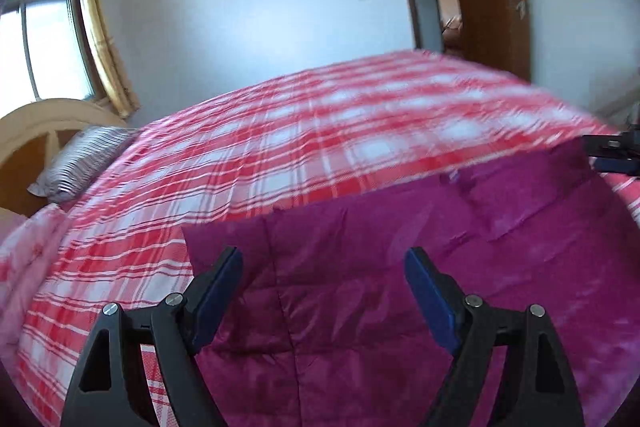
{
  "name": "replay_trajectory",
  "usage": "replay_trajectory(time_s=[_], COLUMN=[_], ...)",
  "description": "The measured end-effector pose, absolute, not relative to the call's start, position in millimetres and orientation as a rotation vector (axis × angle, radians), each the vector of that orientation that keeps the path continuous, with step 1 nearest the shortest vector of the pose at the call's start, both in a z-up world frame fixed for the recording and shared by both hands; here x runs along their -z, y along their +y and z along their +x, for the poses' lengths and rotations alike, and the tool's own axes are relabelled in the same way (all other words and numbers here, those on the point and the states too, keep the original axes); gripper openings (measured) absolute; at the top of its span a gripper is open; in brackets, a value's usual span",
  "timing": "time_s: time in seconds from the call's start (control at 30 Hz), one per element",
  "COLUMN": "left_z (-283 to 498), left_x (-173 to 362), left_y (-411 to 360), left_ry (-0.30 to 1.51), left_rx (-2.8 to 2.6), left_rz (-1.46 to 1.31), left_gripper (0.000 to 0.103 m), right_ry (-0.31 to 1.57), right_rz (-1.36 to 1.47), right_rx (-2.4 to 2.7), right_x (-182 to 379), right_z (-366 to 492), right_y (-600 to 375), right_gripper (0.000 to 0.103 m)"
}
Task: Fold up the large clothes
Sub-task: 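Lay the folded hem down and open both tools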
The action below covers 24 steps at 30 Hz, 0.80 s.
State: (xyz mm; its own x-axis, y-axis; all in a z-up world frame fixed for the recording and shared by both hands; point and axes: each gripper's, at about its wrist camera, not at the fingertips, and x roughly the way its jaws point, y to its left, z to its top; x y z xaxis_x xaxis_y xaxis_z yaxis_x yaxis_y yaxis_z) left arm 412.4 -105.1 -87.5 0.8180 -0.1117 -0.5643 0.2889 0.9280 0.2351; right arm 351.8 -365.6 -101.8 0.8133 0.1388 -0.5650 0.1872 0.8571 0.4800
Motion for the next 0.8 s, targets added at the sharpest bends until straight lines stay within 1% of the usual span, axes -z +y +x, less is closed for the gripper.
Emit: replay_trajectory(time_s=[0.13, 0.27, 0.33, 0.47, 0.6, 0.8], left_z=[434, 456, 459, 462, 469, 474], left_x=[117, 130, 129, 131, 140, 147], left_y=[-104, -87, -83, -85, -76, -72], left_ry=[0.646, 0.729, 0.745, 0.723, 0.748, 0.776], left_rx=[0.116, 0.076, 0.075, 0.046, 0.046, 0.048], left_rz=[0.327, 0.215, 0.181, 0.224, 0.164, 0.142], left_gripper=[0.083, 0.083, 0.083, 0.084, 0.085, 0.089], right_ry=[0.681, 0.703, 0.706, 0.726, 0.734, 0.752], right_rz=[0.422, 0.316, 0.311, 0.317, 0.31, 0.3], right_rx=[-0.01, 0.025, 0.041, 0.073, 0.082, 0.088], right_x=[121, 132, 137, 147, 152, 157], right_z=[367, 386, 393, 405, 410, 414], right_y=[-326, -310, -313, -314, -311, -308], right_gripper=[0.075, 0.075, 0.074, 0.074, 0.074, 0.075])
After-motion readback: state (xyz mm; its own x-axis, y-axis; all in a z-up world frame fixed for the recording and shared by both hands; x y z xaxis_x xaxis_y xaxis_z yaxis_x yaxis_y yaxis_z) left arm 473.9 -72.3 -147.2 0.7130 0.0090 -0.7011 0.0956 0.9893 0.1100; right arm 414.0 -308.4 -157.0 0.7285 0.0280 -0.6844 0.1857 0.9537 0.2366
